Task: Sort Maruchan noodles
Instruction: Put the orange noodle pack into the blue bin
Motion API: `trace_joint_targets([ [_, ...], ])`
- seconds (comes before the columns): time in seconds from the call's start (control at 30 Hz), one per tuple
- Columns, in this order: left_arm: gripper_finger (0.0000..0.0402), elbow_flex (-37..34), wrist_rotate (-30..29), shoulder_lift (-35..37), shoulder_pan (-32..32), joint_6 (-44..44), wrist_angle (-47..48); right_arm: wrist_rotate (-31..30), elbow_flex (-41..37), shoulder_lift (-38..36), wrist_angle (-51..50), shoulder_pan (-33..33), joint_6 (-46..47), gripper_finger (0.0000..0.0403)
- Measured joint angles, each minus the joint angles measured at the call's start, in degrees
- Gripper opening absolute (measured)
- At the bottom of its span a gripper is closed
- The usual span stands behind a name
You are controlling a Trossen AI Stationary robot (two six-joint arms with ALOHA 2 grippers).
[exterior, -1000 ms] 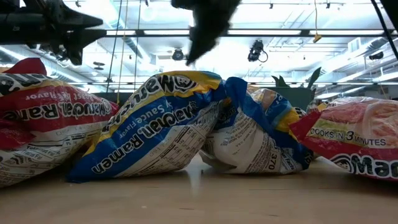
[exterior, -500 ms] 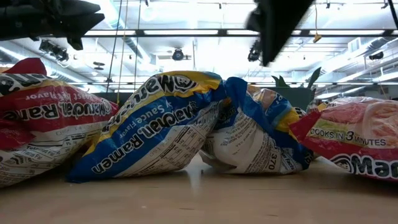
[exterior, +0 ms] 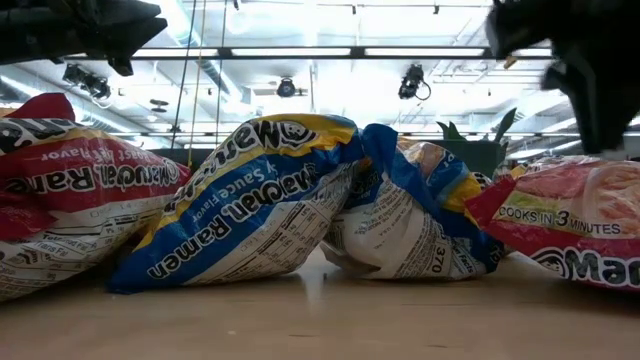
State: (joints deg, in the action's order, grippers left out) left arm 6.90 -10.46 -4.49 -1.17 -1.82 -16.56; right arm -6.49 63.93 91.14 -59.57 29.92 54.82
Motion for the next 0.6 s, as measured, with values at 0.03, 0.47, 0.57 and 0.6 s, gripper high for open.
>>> trace_joint_targets([
  [0.03,0.0135,0.0,0.0,0.0,0.0,0.4,0.3,0.0,-1.5,-0.7,0.7,0.0,0.1,0.0125],
  [0.47,0.0134,0.0,0.0,0.0,0.0,2.7,2.7,6.3,-13.6,-1.3,6.3,-1.4,-8.5,0.022],
  [0.57,0.0135,0.0,0.0,0.0,0.0,3.9,2.7,6.8,-15.1,-1.3,6.9,-1.6,-11.5,0.0212],
  [0.6,0.0135,0.0,0.0,0.0,0.0,4.4,2.8,7.0,-15.5,-1.3,6.9,-1.6,-12.7,0.0206],
])
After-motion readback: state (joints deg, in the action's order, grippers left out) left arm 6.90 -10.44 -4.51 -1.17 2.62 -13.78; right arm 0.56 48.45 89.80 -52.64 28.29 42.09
